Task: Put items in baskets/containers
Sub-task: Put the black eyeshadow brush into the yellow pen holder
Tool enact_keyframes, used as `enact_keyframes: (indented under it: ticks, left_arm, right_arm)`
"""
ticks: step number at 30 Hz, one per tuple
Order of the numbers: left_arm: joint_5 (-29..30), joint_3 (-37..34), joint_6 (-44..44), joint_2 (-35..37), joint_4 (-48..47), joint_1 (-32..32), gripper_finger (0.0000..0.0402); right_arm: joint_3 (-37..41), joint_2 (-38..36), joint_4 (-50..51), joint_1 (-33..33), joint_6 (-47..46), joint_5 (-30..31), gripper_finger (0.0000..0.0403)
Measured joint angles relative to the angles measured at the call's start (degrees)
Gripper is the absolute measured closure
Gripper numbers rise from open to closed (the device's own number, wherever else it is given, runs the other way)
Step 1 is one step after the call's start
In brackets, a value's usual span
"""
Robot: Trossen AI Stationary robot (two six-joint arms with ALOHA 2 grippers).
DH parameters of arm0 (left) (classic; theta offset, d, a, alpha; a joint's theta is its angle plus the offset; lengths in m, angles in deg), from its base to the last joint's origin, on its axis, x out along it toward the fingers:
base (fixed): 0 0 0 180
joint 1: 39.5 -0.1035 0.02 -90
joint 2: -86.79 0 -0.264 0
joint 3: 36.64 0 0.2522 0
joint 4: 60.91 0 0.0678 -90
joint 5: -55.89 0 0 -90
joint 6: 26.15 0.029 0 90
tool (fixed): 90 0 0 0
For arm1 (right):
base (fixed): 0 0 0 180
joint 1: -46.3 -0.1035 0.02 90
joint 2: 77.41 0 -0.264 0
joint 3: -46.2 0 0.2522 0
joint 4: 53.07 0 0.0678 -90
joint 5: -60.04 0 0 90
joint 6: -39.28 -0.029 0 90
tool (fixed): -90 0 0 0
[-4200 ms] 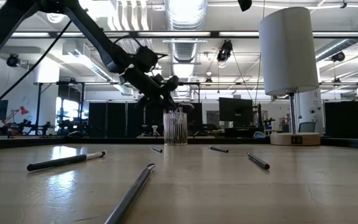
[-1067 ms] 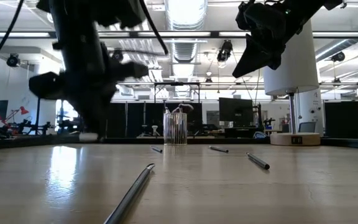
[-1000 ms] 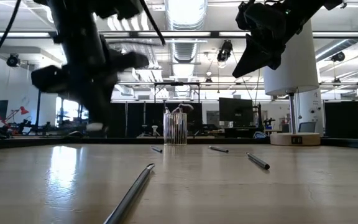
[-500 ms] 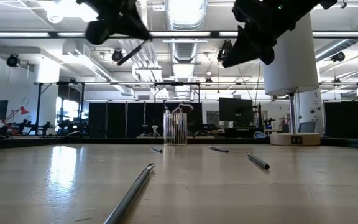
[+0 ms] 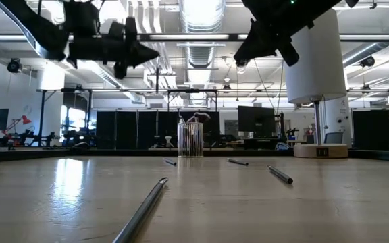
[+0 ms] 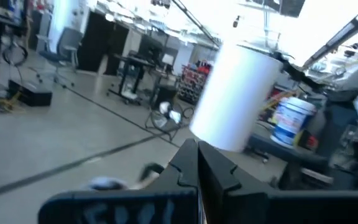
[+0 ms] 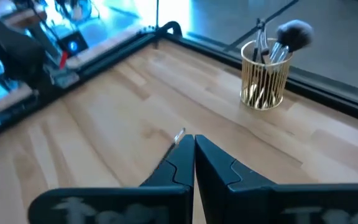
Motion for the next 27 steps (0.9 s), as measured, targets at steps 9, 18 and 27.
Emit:
enact_keyframes:
  ticks: [9, 18, 27]
  left_arm:
    - [-14.11, 10.09, 1.61, -17.1, 7.13, -10.01, 0.0401]
    - [-18.76, 25.29, 3.73, -32.73, 7.65, -10.36, 0.0401]
    - [-19.18, 31.12, 6.12, -41.29, 7.66, -10.85, 0.0401]
  right_arm:
    - [0.0, 0.0, -5.86, 0.0, -2.11, 6.54, 0.0394]
    - [0.0, 0.0, -7.59, 0.02, -4.09, 11.24, 0.0394]
    - [0.0, 0.01, -7.38, 0.01, -5.6, 11.93, 0.0394]
